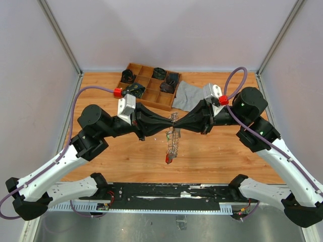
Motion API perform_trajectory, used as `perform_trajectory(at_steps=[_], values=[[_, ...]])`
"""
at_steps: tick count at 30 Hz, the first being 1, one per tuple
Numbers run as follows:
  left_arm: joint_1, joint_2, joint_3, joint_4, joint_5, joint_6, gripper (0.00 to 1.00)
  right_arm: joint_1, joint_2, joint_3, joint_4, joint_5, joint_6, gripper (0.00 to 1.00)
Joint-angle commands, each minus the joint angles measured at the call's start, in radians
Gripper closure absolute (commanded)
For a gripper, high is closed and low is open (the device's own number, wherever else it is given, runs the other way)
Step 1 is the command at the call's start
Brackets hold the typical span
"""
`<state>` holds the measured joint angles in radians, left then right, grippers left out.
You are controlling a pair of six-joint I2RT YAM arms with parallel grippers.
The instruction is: Put the keys on the keyring
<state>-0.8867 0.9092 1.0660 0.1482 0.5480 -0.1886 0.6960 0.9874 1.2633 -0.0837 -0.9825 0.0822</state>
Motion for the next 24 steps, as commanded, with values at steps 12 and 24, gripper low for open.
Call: perform_trajectory(at_steps=[12, 24], values=[[-0.009, 0.034, 0.122, -0.178, -0.098, 0.113, 0.61, 0.013, 0.068, 0.271, -0.593, 0.145, -0.316, 1.0], [-0.011, 0.085, 0.173, -0.358, -0.091, 0.23, 0.47, 0.11, 0.24, 0.579, -1.061, 0.352, -0.432, 1.0]])
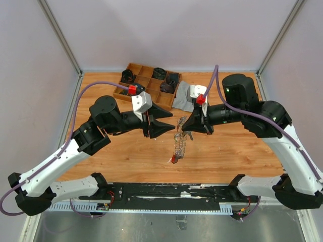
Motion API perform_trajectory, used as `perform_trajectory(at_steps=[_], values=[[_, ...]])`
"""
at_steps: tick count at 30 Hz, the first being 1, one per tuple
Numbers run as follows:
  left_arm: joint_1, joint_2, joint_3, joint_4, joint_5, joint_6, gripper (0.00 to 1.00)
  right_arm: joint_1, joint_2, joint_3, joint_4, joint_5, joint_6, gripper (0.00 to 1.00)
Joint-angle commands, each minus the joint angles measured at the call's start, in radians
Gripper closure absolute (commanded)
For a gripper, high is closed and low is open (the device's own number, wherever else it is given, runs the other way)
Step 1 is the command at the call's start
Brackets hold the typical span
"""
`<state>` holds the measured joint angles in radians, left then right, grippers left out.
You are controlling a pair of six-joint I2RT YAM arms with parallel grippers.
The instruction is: Put the keys on the keyring
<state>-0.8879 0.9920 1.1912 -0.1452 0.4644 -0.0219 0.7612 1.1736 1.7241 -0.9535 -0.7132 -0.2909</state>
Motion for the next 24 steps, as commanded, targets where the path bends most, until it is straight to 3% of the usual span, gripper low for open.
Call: perform_trajectory(at_steps=[1, 11, 24], values=[[-0.012, 0.006, 0.051, -0.08, -0.009, 0.075, 0.48, 0.058, 0.08, 0.156, -0.235, 0.098, -0.066, 1.0], [-0.08, 0.045, 0.085, -0.145, 0.016, 0.158, 0.65, 0.148, 0.174, 0.256, -0.324, 0.216, -0.058, 1.0], [-0.123, 0.101, 0.108, -0.198, -0.047, 0.203, 0.68, 0.164, 0.155, 0.237, -0.268, 0.169, -0.054, 1.0]])
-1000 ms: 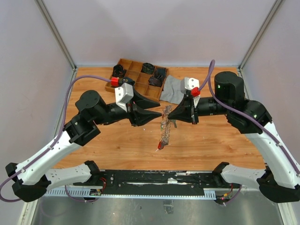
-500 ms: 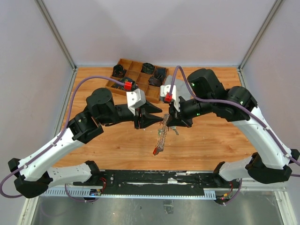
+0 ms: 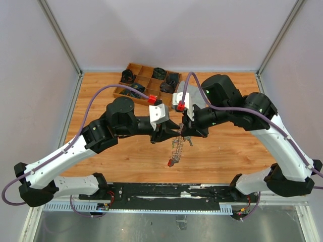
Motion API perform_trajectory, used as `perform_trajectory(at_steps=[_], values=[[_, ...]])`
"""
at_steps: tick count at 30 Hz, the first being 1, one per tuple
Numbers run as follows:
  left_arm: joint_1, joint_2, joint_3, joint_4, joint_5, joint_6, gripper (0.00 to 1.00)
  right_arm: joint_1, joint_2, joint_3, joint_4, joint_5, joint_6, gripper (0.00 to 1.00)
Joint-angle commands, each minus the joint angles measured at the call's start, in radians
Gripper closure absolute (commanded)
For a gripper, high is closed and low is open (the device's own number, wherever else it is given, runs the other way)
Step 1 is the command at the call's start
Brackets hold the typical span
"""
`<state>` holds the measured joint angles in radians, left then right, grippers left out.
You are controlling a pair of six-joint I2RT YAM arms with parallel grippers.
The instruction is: Put the keys on the keyring
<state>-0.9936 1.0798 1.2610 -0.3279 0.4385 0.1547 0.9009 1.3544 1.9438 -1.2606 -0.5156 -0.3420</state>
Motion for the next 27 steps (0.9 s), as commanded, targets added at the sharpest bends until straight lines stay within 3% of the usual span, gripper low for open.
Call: perform_trajectory(at_steps=[1, 13, 21, 27], values=[[-0.019, 0.017, 0.041, -0.017, -0.022, 0.028, 0.7, 0.027, -0.025, 0.015, 0.04, -0.029, -0.003, 1.0], [-0.028, 0.023, 0.051, -0.023, -0.038, 0.041, 0.99, 0.034, -0.025, -0.002, 0.041, -0.016, -0.006, 1.0], [-0.028, 0.004, 0.043, -0.007, -0.056, 0.021, 0.99, 0.038, -0.044, -0.017, 0.068, 0.02, 0.003, 0.99], [-0.028, -0.021, -0.002, 0.076, -0.12, -0.053, 0.99, 0.038, -0.174, -0.16, 0.286, 0.172, 0.092, 0.71]])
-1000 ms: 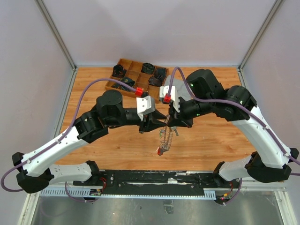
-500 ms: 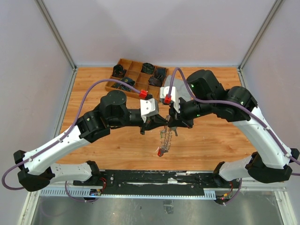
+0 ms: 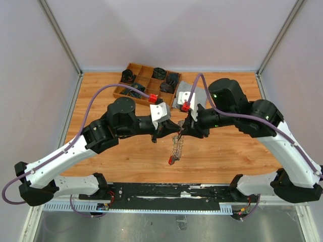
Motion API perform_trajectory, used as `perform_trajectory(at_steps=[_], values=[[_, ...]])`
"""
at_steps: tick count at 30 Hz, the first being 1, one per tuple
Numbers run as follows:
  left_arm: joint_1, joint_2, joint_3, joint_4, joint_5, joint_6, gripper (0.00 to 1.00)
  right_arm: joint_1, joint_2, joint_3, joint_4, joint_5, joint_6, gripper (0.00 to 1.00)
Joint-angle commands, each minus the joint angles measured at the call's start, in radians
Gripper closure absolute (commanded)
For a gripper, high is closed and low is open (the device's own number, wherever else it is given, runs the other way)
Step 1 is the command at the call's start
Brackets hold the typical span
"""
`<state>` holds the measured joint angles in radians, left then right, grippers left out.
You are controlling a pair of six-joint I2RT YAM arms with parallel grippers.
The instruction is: Put the keys on the keyring
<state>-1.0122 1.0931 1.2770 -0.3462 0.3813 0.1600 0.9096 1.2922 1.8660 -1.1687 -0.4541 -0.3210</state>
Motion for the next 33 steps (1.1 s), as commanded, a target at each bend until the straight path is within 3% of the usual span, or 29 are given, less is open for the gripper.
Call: perform_trajectory(at_steps=[1, 6, 11, 16, 25, 33], values=[[-0.008, -0.041, -0.033, 0.116, -0.073, -0.071, 0.99, 0.028, -0.153, -0.126, 0.248, 0.133, 0.094, 0.68], [-0.009, -0.064, -0.086, 0.19, -0.082, -0.116, 1.0, 0.028, -0.357, -0.39, 0.525, 0.227, 0.267, 0.63], [-0.009, -0.098, -0.126, 0.249, -0.102, -0.149, 0.99, 0.028, -0.554, -0.73, 0.916, 0.348, 0.575, 0.63], [-0.009, -0.139, -0.166, 0.311, -0.119, -0.189, 0.99, 0.028, -0.634, -0.937, 1.213, 0.328, 0.76, 0.63], [-0.008, -0.17, -0.18, 0.319, -0.135, -0.197, 1.0, 0.028, -0.668, -1.047, 1.399, 0.305, 0.908, 0.63], [-0.008, -0.168, -0.167, 0.308, -0.138, -0.189, 0.99, 0.028, -0.648, -1.05, 1.437, 0.261, 0.93, 0.63]])
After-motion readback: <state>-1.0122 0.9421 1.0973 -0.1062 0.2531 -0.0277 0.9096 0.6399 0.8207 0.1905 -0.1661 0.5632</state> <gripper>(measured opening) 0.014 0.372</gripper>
